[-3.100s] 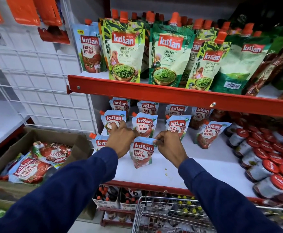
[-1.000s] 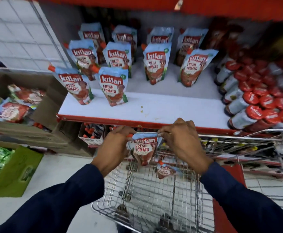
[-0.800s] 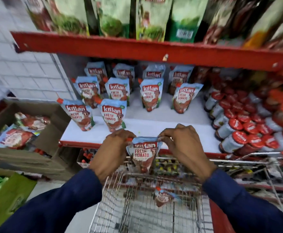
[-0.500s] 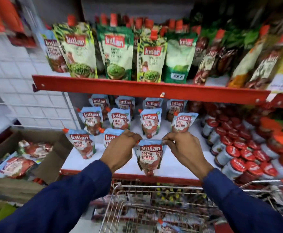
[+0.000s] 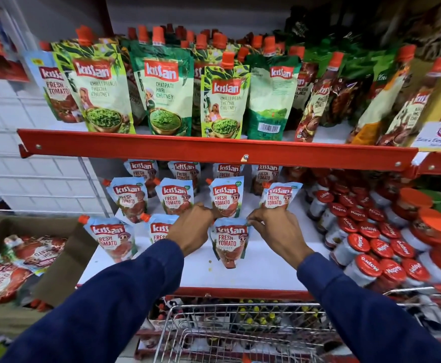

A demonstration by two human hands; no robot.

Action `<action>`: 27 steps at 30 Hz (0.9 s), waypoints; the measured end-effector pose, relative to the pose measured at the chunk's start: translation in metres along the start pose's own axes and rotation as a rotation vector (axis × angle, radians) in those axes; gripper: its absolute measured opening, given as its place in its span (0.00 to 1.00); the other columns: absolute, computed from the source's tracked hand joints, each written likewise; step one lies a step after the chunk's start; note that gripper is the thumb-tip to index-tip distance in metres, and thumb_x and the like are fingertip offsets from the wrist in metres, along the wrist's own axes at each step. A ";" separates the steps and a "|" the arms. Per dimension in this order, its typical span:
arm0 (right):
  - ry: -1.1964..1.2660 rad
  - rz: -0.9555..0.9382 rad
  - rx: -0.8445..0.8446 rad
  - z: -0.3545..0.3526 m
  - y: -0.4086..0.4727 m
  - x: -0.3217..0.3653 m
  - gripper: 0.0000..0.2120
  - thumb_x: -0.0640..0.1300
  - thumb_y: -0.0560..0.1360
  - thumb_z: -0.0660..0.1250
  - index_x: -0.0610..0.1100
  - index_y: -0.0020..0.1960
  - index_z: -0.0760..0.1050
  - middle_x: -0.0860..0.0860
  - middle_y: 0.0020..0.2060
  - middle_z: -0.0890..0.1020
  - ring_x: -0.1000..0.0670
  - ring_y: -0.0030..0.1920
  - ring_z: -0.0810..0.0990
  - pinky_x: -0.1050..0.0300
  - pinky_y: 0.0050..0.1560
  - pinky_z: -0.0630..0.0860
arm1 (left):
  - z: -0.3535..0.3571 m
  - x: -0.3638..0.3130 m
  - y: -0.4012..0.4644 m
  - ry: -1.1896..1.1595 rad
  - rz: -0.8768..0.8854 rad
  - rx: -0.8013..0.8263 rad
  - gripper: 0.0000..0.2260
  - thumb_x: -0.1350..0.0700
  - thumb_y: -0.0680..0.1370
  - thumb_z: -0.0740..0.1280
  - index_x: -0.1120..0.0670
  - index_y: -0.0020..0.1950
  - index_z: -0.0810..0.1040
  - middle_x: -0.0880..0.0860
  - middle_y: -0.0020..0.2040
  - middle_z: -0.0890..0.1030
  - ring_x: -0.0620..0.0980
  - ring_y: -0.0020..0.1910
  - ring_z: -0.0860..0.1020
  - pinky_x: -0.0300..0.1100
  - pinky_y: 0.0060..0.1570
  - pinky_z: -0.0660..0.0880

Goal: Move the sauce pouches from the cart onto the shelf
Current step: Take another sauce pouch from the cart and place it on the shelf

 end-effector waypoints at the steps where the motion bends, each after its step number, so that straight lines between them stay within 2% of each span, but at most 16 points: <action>1: 0.002 0.000 0.002 0.002 0.000 0.000 0.08 0.48 0.78 0.66 0.49 0.52 0.82 0.50 0.48 0.86 0.44 0.49 0.81 0.55 0.40 0.70 | 0.001 0.000 0.000 0.004 0.002 0.001 0.22 0.74 0.72 0.62 0.55 0.61 0.79 0.62 0.52 0.82 0.63 0.49 0.79 0.47 0.40 0.71; 10: 0.010 -0.005 0.010 0.012 0.000 0.000 0.08 0.47 0.77 0.67 0.48 0.53 0.83 0.48 0.48 0.87 0.43 0.47 0.82 0.53 0.41 0.76 | 0.010 0.006 -0.002 0.008 -0.016 0.010 0.23 0.73 0.73 0.62 0.54 0.62 0.79 0.63 0.51 0.80 0.63 0.51 0.77 0.47 0.43 0.71; 16: 0.020 -0.009 0.058 0.017 0.001 0.001 0.09 0.47 0.78 0.66 0.48 0.54 0.82 0.49 0.49 0.86 0.44 0.47 0.83 0.56 0.40 0.73 | 0.017 0.012 -0.003 -0.025 -0.057 0.048 0.19 0.71 0.74 0.63 0.55 0.60 0.80 0.61 0.50 0.83 0.60 0.49 0.78 0.49 0.42 0.77; 20: 0.057 0.001 0.088 0.014 0.001 0.005 0.11 0.46 0.78 0.66 0.48 0.59 0.81 0.47 0.54 0.85 0.42 0.51 0.82 0.54 0.45 0.76 | 0.017 0.011 -0.005 -0.038 -0.073 0.062 0.14 0.63 0.76 0.67 0.55 0.61 0.79 0.60 0.53 0.84 0.60 0.49 0.80 0.52 0.46 0.81; 23: 0.065 0.005 0.093 0.012 -0.005 0.005 0.15 0.45 0.77 0.68 0.48 0.63 0.77 0.46 0.58 0.84 0.42 0.54 0.81 0.51 0.49 0.77 | 0.011 0.006 -0.009 -0.005 -0.075 0.050 0.14 0.61 0.77 0.67 0.57 0.62 0.77 0.60 0.56 0.83 0.61 0.53 0.80 0.50 0.49 0.80; 27: 0.077 -0.027 0.048 0.016 -0.033 0.001 0.26 0.48 0.77 0.67 0.50 0.73 0.66 0.49 0.70 0.74 0.44 0.69 0.71 0.48 0.66 0.73 | 0.000 -0.020 -0.028 0.122 0.023 -0.050 0.24 0.56 0.76 0.69 0.58 0.71 0.69 0.58 0.71 0.73 0.61 0.68 0.69 0.56 0.66 0.69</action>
Point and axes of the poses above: each hand's wrist, its own y-axis towards the middle knuckle, its own z-axis out of the palm, x = y × z, the point moved 9 cm from there along y, towards the middle knuckle
